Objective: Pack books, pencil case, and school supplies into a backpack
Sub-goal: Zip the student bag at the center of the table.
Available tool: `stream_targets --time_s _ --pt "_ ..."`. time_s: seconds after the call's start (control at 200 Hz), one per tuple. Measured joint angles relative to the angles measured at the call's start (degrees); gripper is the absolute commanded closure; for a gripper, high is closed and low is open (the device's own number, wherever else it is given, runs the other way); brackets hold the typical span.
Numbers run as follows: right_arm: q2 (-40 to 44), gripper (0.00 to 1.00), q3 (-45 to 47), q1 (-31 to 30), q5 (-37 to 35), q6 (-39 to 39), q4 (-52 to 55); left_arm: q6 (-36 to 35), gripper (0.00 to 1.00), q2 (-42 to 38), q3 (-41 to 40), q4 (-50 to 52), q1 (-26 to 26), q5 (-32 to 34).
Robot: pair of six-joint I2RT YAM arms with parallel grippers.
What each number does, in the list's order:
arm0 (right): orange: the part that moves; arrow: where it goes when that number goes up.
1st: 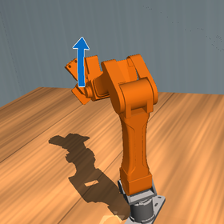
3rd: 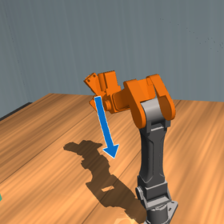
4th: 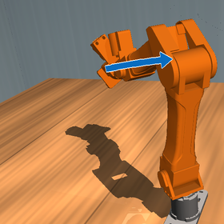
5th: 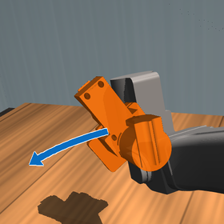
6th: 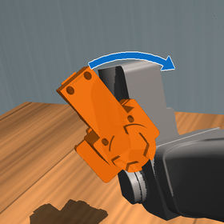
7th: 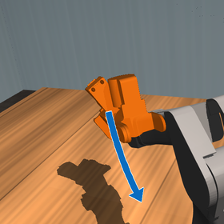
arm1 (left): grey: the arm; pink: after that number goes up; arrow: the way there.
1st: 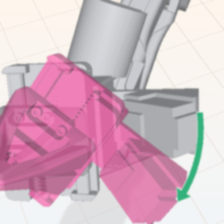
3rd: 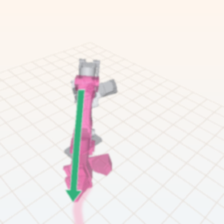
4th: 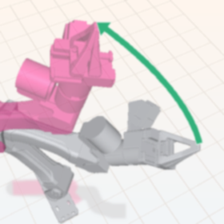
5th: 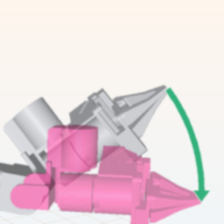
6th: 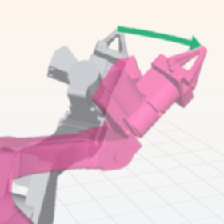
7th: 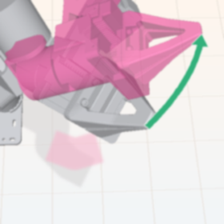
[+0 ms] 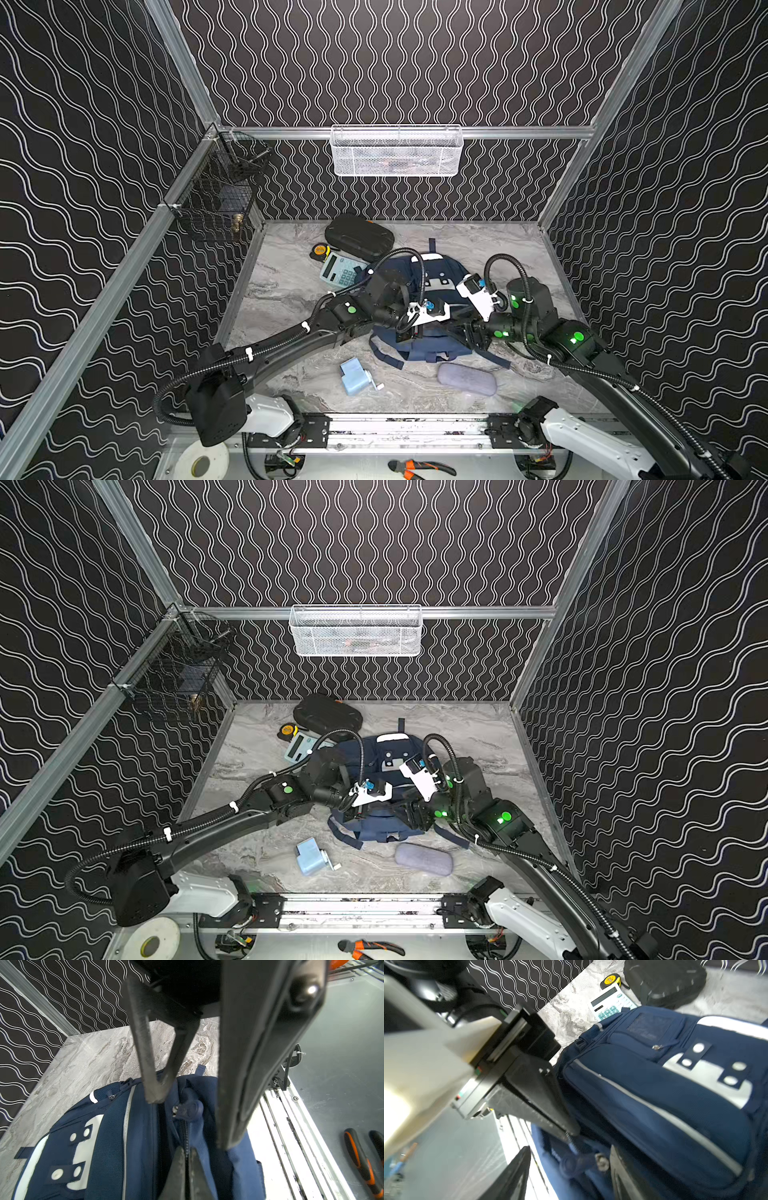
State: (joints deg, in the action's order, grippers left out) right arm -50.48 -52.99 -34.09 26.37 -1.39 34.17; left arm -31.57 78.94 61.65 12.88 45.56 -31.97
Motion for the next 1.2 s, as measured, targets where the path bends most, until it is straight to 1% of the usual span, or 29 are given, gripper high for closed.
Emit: stream_targets --time_s 0.17,0.265,0.415,0.581,0.741,0.886,1.071,1.201 --pt "-2.73 0.55 -0.33 -1.18 -0.52 -3.98 0.09 0.02 1.00 0.00 -0.17 0.04 -0.13 -0.68" --pt "-3.80 0.65 -0.42 -1.53 -0.50 -5.20 0.15 0.02 1.00 0.00 -0.17 0.07 -0.24 -0.81" --pt "-3.43 0.73 -0.20 -1.55 -1.25 -5.22 0.09 0.00 1.00 0.00 -0.17 0.04 -0.57 -0.94" --pt "-0.70 0.81 1.99 -1.60 -4.17 -3.37 -0.68 0.00 1.00 -0.33 -0.20 0.37 -1.09 -1.20" --pt "1.49 0.92 4.22 -1.60 -6.95 1.64 -1.95 0.00 1.00 -1.14 -0.74 0.35 -1.33 -1.01" --pt "2.60 1.00 6.60 -1.40 -6.91 7.91 -4.26 0.02 1.00 -1.97 -1.88 -0.07 -1.36 -0.35" --pt "5.81 1.00 9.81 -1.14 -4.94 17.42 -7.37 0.17 1.00 -3.96 -4.83 -2.60 -1.36 0.17" --pt "8.22 1.00 10.21 -0.39 -3.80 22.77 -7.82 0.17 1.00 -5.46 -7.02 -5.51 -1.36 0.33"
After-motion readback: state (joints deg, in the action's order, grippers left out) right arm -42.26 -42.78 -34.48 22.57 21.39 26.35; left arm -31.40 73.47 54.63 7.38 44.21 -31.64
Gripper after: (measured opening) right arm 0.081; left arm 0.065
